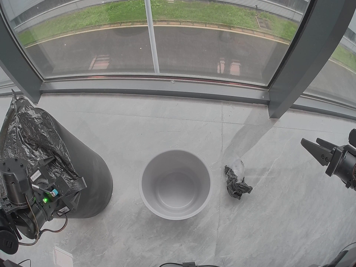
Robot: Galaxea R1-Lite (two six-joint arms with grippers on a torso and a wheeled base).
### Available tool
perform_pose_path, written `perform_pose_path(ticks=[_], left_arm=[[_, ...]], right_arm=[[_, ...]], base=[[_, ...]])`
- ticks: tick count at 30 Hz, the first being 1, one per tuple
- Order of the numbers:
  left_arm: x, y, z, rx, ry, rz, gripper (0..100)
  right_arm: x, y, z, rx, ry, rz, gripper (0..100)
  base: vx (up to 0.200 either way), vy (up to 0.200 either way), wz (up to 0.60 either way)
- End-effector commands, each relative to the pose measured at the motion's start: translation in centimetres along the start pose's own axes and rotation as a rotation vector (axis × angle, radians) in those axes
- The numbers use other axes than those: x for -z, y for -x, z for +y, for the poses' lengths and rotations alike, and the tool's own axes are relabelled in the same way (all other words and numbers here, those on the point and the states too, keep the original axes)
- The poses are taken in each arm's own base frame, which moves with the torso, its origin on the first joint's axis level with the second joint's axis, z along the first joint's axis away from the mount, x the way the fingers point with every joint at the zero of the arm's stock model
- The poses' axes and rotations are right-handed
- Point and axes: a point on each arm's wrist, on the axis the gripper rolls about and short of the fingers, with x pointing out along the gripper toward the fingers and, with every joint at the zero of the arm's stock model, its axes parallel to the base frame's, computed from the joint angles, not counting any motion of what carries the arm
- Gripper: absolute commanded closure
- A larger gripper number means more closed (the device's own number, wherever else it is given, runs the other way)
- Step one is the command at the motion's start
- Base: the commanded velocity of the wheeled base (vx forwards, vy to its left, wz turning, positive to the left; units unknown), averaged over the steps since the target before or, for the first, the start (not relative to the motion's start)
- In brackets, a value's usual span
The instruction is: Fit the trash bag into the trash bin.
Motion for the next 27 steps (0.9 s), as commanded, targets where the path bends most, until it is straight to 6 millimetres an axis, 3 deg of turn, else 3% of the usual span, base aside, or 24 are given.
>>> perform_pose_path(ticks=[1, 7, 16, 27], left_arm=[[0.0, -0.4, -0.3, 0.016, -0.008, 0.014, 0], [-0.2, -0.9, 0.0, 0.002, 0.001, 0.018, 0], [-0.8, -2.8, 1.3, -0.158, 0.078, -0.048, 0], [0.6, -1.4, 1.4, -0.218, 0.021, -0.042, 0]], right_arm=[[0.0, 0.0, 0.0, -0.001, 0.0, 0.001, 0], [0.0, -0.1, 0.0, 0.0, -0.001, 0.003, 0], [0.1, 0.0, 0.0, 0.0, -0.001, 0.004, 0], [0.1, 0.0, 0.0, -0.001, -0.001, 0.004, 0]], base=[[0.0, 0.0, 0.0], [0.0, 0.0, 0.0], [0.0, 0.0, 0.0], [0.0, 0.0, 0.0]])
